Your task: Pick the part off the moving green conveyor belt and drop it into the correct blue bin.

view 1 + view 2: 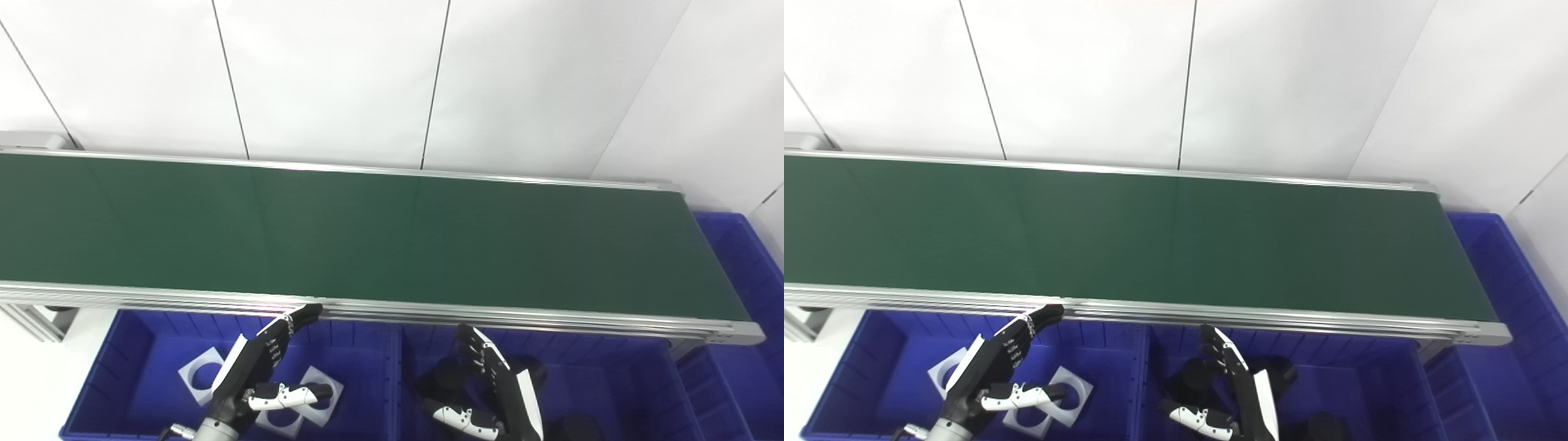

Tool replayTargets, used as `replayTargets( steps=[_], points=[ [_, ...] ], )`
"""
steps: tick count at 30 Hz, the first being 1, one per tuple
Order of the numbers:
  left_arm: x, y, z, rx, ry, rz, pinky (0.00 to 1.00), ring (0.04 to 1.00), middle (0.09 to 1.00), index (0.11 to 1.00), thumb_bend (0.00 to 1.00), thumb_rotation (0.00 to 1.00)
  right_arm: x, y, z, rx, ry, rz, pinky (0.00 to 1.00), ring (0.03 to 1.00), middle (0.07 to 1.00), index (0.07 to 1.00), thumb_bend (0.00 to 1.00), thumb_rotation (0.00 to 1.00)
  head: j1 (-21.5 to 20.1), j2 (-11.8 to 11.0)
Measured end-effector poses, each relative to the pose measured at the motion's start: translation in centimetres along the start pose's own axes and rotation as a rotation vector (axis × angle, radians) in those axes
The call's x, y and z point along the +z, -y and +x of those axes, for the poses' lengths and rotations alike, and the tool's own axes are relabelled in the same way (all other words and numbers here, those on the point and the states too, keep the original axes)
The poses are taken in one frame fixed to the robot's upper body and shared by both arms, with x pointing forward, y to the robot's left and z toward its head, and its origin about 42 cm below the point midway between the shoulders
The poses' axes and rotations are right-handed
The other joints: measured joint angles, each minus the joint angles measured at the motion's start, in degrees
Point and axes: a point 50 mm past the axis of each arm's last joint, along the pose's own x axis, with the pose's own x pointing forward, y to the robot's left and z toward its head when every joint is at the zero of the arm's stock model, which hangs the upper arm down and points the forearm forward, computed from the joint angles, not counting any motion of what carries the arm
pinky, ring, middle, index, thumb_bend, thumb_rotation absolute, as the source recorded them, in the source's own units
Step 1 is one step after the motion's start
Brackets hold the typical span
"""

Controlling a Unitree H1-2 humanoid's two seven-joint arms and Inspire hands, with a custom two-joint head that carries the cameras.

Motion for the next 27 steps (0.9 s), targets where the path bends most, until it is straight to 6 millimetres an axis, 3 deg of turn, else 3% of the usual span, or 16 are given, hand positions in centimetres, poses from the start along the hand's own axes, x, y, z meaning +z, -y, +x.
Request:
replayTargets(
  steps=[10,16,22,27],
  points=[
    [0.0,0.3,-0.4,0.013,0.002,-0.028,0.92,0.855,0.849,0.816,0.69,0.01,0.9,0.2,-0.1,-0.024,0.031,0.008,0.70,0.776,0.824,0.845,0.67,0.08,1.8,1.1],
    [2.0,0.4,-0.7,0.030,0.065,-0.041,0.88,0.839,0.841,0.816,0.70,0.08,2.6,0.8,-0.8,-0.022,0.091,0.013,0.72,0.787,0.832,0.855,0.66,0.08,2.0,1.6],
    [3.8,0.2,-0.7,0.046,0.111,-0.073,0.89,0.837,0.831,0.812,0.70,0.06,4.0,1.1,-1.1,-0.023,0.137,0.033,0.72,0.790,0.829,0.852,0.67,0.07,2.1,2.0],
    [3.9,0.2,-0.8,0.049,0.112,-0.086,0.88,0.833,0.826,0.808,0.71,0.06,4.2,0.9,-1.0,-0.024,0.143,0.039,0.71,0.781,0.822,0.845,0.68,0.07,2.1,2.0]
  ],
)
